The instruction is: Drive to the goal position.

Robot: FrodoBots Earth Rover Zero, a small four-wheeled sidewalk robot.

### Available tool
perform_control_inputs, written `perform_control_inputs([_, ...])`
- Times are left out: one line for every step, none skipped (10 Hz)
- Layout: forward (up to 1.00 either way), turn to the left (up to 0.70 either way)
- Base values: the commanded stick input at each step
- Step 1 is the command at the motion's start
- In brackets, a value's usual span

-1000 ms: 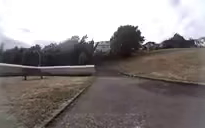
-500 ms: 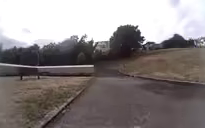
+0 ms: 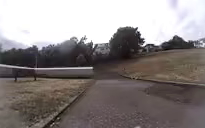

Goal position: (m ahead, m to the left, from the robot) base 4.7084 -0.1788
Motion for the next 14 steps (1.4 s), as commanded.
perform_control_inputs([0.7, 0.01])
perform_control_inputs([0.7, 0.01])
perform_control_inputs([0.7, 0.02])
perform_control_inputs([0.7, 0.03])
perform_control_inputs([0.7, 0.0])
perform_control_inputs([0.7, 0.0])
perform_control_inputs([0.7, 0.0])
perform_control_inputs([0.7, 0.0])
perform_control_inputs([0.7, 0.0])
perform_control_inputs([0.7, 0.0])
perform_control_inputs([0.7, 0.0])
perform_control_inputs([0.7, 0.0])
perform_control_inputs([0.7, 0.0])
perform_control_inputs([0.7, 0.0])
